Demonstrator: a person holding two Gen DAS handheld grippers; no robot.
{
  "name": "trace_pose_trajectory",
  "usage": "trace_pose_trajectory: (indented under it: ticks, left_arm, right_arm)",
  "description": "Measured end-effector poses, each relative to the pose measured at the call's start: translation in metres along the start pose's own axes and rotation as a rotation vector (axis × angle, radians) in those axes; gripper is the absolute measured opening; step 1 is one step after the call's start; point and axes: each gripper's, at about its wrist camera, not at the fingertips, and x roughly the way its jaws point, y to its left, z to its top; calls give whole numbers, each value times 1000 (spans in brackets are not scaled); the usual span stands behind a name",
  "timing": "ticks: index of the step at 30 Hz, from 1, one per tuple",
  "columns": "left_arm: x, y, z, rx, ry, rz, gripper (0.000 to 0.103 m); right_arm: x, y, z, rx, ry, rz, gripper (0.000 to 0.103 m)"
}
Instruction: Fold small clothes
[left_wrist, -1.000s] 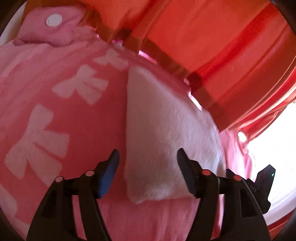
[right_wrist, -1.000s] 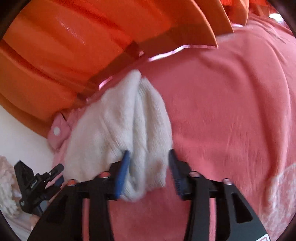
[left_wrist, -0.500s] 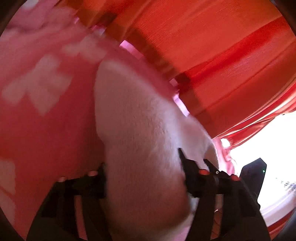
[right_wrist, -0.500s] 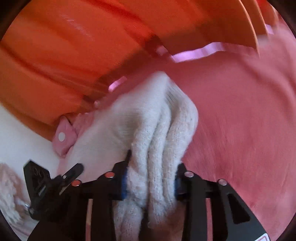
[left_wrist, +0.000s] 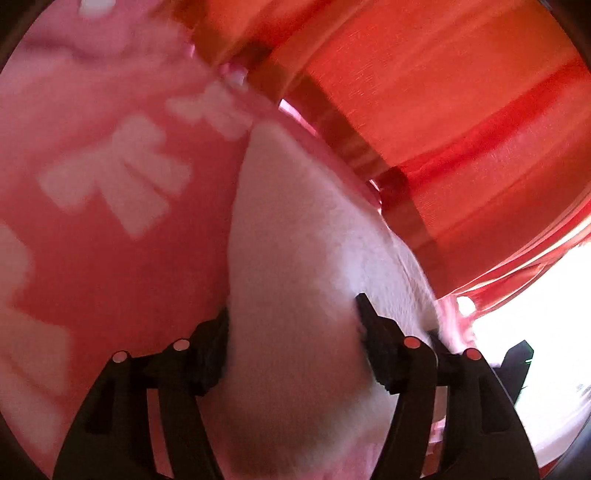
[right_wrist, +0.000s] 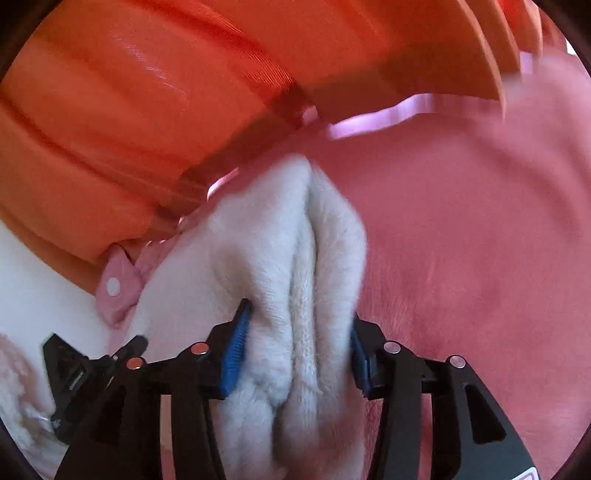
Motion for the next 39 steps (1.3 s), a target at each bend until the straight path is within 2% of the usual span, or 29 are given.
trace_pose_trajectory:
  ticks: [1, 3, 4, 6, 7, 9, 12, 15, 17, 18, 19, 20, 22, 25, 32, 39]
  left_arm:
    - [-11, -9, -1, 55, -31, 37, 61]
    - [-28, -28, -9, 171, -60, 94, 64]
    - [-29, -32, -12, 207, -53, 116, 68]
    - [-26, -35, -24, 258, -34, 170, 68]
    - [-21, -33, -30, 265, -21, 189, 69]
    - [-16, -28, -44, 258, 0, 220, 70]
    - [-29, -25, -62, 287, -1, 253, 73]
    - [-31, -19, -84, 321, 40, 374, 75]
    - [-34, -21, -99, 354, 53, 436, 75]
    - [-39, -24, -103, 368, 47, 444, 75]
    - [-44, -27, -109, 387, 33, 453, 76]
    - [-48, -31, -115, 399, 17, 460, 78]
    - [-56, -38, -128, 408, -9, 488, 88]
    - [-62, -44, -144, 409, -12, 506, 89]
    - [-60, -51, -161, 405, -27, 555, 89]
    - [-56, -50, -168, 401, -33, 577, 89]
  right_arm:
    - [-17, 13, -1, -56, -46, 1, 44]
    - [-33, 31, -14, -139, -45, 11, 44]
    - [-26, 35, -28, -187, 6, -21, 43]
    - [5, 24, -53, -213, 127, -132, 41]
    - [8, 15, -60, -191, 121, -131, 41]
    - [-5, 21, -59, -206, 111, -160, 41]
    - [-38, 32, -65, -233, 53, -181, 41]
    - [-55, 24, -93, -218, 42, -193, 43]
    - [-58, 18, -113, -202, 97, -275, 44]
    - [-57, 16, -118, -181, 144, -326, 45]
    - [-57, 14, -123, -153, 171, -329, 46]
    - [-62, 12, -128, -124, 170, -289, 47]
    - [-70, 14, -134, -110, 133, -275, 60]
    - [-81, 20, -147, -125, 58, -319, 70]
    - [-82, 28, -163, -186, 58, -375, 71]
    - [-86, 22, -160, -166, 53, -372, 71]
